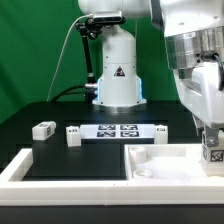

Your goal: Assemble one leg

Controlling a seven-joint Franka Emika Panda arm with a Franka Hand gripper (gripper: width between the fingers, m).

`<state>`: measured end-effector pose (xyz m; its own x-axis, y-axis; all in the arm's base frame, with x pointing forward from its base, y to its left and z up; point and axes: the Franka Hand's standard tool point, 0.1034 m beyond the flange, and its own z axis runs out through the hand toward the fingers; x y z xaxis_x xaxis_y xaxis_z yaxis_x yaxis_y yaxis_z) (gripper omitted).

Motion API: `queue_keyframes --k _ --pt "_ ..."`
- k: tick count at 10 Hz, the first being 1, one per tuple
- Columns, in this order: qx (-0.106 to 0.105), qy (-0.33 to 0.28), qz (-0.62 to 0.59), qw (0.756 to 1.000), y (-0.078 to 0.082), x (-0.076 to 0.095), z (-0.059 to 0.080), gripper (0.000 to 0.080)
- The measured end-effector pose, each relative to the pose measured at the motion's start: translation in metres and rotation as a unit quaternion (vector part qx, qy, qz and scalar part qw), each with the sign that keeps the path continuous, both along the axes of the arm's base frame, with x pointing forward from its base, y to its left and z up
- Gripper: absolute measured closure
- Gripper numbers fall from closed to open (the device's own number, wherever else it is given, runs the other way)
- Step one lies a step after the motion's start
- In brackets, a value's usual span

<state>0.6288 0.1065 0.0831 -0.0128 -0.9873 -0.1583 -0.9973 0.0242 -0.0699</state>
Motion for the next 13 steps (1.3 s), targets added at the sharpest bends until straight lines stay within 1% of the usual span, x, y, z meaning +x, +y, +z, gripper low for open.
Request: queue_keyframes --k 1,2,3,4,5,7,9,10,13 --pt "-0.001 -0.002 0.017 1.000 0.000 0.000 -0.001 0.0502" --pt "-0.003 -0.006 0.046 0.999 0.000 0.000 0.000 0.0336" --pt "-0.005 -0.008 0.085 0.996 0.000 0.000 0.001 0.0188" --pt "-0.006 -0.010 0.130 0.991 0.001 0.000 0.002 0.0188" --pt "-0.011 -0.019 0.200 0.980 0.003 -0.001 -0.001 0.0161" --pt "-0.016 -0.023 0.289 0.957 0.010 -0.005 -0.003 0.0152" --pt "-0.035 -0.032 0.411 0.910 0.013 -0.005 -0.004 0.0151" --pt "-0.042 -0.029 0.447 0.893 0.016 -0.006 -0.004 0.0151" --pt "-0.054 -0.036 0.592 0.803 0.016 -0.003 -0.005 0.0151"
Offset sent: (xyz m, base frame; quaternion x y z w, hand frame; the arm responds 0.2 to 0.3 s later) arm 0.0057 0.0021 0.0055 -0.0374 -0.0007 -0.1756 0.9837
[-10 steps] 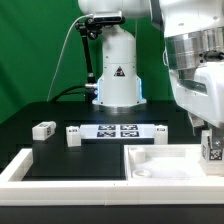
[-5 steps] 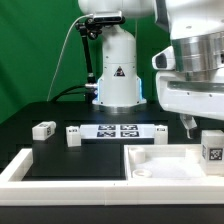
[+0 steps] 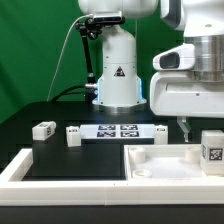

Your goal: Assemble one leg

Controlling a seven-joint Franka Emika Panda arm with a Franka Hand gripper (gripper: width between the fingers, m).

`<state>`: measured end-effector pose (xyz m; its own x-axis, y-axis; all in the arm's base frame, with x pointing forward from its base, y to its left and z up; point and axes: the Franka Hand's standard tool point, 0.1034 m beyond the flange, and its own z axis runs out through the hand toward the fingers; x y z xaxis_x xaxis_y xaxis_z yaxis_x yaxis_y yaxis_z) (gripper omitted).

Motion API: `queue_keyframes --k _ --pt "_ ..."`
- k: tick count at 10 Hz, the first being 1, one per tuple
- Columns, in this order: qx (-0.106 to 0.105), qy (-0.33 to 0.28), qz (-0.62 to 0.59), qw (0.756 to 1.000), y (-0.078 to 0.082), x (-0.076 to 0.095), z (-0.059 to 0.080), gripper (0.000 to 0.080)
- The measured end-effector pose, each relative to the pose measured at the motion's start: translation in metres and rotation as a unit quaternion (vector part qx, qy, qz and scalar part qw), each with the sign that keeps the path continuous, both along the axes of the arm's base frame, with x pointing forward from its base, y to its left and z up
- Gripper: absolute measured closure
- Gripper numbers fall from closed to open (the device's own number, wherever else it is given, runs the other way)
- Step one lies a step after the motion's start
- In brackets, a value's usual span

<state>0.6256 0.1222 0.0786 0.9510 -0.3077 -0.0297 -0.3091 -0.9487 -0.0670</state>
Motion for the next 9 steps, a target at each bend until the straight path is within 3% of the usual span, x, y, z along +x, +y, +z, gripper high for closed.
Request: queue_keyframes --k 3,6,7,8,9 --pt "0.001 -0.009 0.115 0.993 -0.0042 -0.0002 -0.0023 0.0151" --pt "0.001 -0.009 0.114 0.993 -0.0039 -0.0003 -0.0023 0.0160" --pt "0.001 -0.009 0.114 0.993 -0.0039 -0.0003 -0.0024 0.0352" --pt "0.002 -0.009 0.110 0.994 -0.0037 -0.0003 -0.0024 0.0352" --pt "0.002 -0.008 0.101 0.995 -0.0035 -0.0003 -0.0024 0.0510"
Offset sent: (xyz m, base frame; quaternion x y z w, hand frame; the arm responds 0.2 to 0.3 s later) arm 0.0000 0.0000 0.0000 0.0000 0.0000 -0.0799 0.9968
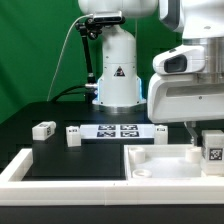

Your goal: Assemble one leg

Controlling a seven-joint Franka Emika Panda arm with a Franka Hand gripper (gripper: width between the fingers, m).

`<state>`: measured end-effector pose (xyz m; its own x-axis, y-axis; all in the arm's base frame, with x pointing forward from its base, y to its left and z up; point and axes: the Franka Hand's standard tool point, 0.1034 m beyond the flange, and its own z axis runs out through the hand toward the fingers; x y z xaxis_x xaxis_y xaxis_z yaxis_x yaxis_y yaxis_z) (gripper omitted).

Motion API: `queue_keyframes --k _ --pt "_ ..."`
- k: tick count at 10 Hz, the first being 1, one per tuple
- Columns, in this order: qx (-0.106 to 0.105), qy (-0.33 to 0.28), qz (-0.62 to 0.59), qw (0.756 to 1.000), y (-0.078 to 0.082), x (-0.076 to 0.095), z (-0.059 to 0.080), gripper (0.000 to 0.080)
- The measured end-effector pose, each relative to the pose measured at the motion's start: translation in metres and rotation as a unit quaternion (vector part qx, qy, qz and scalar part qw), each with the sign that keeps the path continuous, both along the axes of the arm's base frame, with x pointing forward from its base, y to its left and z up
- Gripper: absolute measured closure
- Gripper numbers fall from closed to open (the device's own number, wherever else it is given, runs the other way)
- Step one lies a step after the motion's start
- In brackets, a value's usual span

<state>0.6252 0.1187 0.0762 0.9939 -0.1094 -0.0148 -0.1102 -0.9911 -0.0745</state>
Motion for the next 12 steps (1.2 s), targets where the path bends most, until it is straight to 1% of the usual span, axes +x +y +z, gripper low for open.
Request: queue_keyframes --k 1,2,3,4,5,6,7,8,10,11,12 --pt "0.000 0.000 0.001 1.000 0.0000 0.0000 0.0000 0.0510" --pt "0.002 0.002 -0.043 0.999 0.0000 0.0000 -0.0003 0.0508" --pt "0.002 0.004 -0.135 0.991 -0.0001 -0.0004 -0.0008 0.0508" --pt "0.005 0.000 -0.199 0.980 -0.0003 -0.0011 -0.0010 0.0508" --pt "0.011 0.001 -0.261 0.965 -0.0009 -0.0017 -0.0011 0.0508" --pt "0.017 0.004 -0.344 0.939 -0.0012 -0.0022 -0.0013 0.0508" --pt "0.019 0.005 -0.402 0.915 -0.0013 -0.0022 -0.0017 0.0508" --pt "0.025 0.008 -0.441 0.897 -0.0019 -0.0024 -0.0018 0.0508" --pt "0.036 0.026 -0.564 0.824 -0.0010 -0.0030 -0.0023 0.0508" --pt "0.037 0.031 -0.607 0.794 -0.0001 -0.0030 -0.0024 0.0508" --pt "0.040 0.039 -0.661 0.748 -0.0002 -0.0028 -0.0023 0.0508"
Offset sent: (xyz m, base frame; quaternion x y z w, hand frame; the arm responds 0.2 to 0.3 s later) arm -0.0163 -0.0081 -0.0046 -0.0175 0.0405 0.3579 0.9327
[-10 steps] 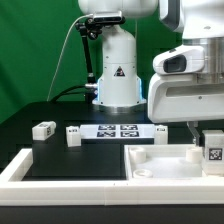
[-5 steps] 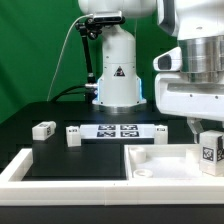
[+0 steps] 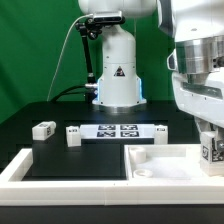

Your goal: Assemble one leg

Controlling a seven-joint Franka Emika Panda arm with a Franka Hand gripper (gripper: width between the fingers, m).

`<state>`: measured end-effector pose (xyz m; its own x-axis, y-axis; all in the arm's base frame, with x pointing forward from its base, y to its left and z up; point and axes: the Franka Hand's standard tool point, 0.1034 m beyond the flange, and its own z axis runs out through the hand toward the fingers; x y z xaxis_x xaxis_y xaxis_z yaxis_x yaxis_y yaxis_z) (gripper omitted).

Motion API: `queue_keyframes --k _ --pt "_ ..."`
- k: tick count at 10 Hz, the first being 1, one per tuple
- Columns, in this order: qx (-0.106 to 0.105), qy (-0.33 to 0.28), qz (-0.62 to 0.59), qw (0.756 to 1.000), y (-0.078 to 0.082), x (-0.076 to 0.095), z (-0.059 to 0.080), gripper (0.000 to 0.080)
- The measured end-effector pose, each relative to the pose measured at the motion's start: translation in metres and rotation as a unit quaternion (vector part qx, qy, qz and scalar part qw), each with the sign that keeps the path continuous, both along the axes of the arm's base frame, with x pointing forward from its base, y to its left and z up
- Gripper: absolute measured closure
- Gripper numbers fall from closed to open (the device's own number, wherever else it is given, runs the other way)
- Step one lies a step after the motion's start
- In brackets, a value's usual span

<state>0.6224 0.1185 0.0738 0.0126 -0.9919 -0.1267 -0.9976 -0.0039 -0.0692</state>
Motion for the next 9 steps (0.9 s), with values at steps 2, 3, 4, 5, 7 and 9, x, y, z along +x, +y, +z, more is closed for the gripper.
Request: queue_keyframes --k 2,3,4,5,7,9 --pt "0.012 0.014 -0.108 0.994 0.0010 -0.0002 -0.0001 0.0508" --pt "0.017 0.019 -0.146 0.989 0.0004 0.0000 -0.0002 0.0508" --pt "0.020 0.021 -0.163 0.986 0.0007 0.0001 -0.0002 0.0508" --pt "0.024 0.024 -0.188 0.982 0.0008 0.0002 -0.0001 0.0508" --pt "0.021 0.017 -0.140 0.990 0.0008 0.0002 -0.0002 0.0415" --pt "0.017 0.013 -0.090 0.996 -0.0018 0.0006 0.0000 0.0169"
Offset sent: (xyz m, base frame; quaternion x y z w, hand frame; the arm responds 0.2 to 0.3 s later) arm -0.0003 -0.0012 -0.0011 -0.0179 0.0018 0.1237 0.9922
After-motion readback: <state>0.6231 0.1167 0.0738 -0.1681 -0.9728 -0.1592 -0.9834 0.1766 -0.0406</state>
